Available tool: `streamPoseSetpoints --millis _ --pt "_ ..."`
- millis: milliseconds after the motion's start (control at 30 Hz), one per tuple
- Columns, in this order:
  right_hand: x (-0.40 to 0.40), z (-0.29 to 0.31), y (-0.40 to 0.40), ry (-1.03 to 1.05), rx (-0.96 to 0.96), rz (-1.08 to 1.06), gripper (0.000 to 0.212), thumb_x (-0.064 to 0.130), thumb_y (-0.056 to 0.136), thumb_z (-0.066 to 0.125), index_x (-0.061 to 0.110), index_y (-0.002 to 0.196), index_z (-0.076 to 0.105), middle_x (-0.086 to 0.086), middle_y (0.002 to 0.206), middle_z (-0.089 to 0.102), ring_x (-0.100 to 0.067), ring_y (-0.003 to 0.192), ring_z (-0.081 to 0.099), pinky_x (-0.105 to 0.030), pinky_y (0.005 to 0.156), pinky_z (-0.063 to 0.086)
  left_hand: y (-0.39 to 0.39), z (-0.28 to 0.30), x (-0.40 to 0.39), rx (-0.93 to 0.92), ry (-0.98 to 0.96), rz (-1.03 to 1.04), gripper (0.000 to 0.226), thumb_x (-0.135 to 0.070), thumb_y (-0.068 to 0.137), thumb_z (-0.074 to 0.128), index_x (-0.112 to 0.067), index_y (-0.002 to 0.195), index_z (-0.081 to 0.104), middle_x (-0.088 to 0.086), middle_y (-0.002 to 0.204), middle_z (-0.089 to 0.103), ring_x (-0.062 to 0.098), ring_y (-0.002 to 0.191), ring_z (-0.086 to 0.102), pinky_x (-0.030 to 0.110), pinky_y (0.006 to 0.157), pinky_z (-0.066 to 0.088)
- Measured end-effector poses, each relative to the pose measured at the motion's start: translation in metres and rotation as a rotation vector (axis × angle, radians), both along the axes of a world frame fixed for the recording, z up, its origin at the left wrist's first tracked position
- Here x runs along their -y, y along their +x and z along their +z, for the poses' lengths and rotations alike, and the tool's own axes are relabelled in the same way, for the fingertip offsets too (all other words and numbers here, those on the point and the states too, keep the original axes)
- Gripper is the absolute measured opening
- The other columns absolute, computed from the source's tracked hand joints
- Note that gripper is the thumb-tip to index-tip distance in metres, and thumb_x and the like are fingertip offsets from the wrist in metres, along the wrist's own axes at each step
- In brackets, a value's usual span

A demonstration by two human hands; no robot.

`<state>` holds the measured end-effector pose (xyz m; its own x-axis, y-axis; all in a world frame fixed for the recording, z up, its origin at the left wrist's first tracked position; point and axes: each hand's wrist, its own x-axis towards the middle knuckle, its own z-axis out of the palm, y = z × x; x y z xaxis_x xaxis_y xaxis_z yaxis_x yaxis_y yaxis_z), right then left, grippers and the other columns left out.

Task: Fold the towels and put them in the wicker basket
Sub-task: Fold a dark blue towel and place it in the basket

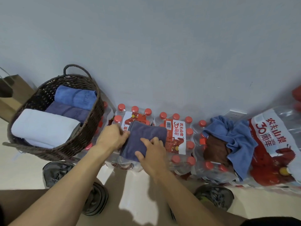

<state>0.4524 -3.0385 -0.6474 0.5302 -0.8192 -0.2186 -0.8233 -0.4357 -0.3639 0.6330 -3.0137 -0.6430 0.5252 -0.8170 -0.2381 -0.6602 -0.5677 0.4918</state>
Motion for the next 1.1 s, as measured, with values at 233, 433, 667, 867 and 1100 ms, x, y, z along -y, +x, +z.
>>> streamPoseSetpoints --millis 233,433,667,867,1100 --pt "-0.006 -0.005 0.0 -0.024 0.065 -0.023 0.06 0.051 0.093 0.055 0.03 0.147 0.04 -0.003 0.132 0.044 -0.023 0.12 0.04 -0.037 0.1 0.041 -0.023 0.002 -0.004 -0.075 0.249 -0.079 0.031 -0.04 0.074 0.08 -0.013 0.083 0.067 0.004 0.076 0.069 0.018 0.071 0.066 0.035 0.071 0.059" --pt "0.015 0.022 -0.002 0.239 -0.116 0.158 0.08 0.051 0.09 0.06 0.022 0.154 0.022 -0.014 0.153 0.025 -0.036 0.138 0.028 -0.046 0.113 0.032 -0.026 0.01 -0.006 -0.239 0.265 -0.04 0.024 -0.031 0.075 0.077 -0.013 0.084 0.063 0.002 0.071 0.066 0.019 0.069 0.065 0.027 0.061 0.051" --pt "0.039 0.082 -0.016 0.088 0.256 0.14 0.107 0.044 0.063 0.084 0.037 0.148 0.022 0.007 0.152 0.006 -0.026 0.145 0.011 -0.044 0.116 0.027 -0.04 0.066 0.008 -0.127 -0.003 -0.238 0.037 -0.01 0.073 0.07 -0.018 0.097 0.043 -0.001 0.079 0.057 0.009 0.065 0.053 0.023 0.049 0.036" --pt "0.056 0.117 -0.029 -0.033 0.052 0.197 0.063 0.05 0.058 0.083 0.033 0.114 0.061 0.011 0.138 0.049 -0.017 0.146 0.017 -0.055 0.118 0.003 -0.043 0.109 0.008 -0.35 -0.3 -0.53 0.028 -0.013 0.077 0.076 -0.031 0.093 0.062 -0.008 0.086 0.071 0.011 0.078 0.067 0.032 0.073 0.055" --pt "0.084 0.132 -0.076 0.479 0.139 0.102 0.022 0.043 0.076 0.08 0.028 0.089 0.072 0.008 0.085 0.074 -0.007 0.076 0.07 -0.028 0.07 0.054 -0.033 0.087 0.007 -0.743 -0.258 -0.392 0.016 -0.017 0.097 0.058 -0.016 0.109 0.068 0.004 0.103 0.073 0.019 0.099 0.069 0.032 0.087 0.055"
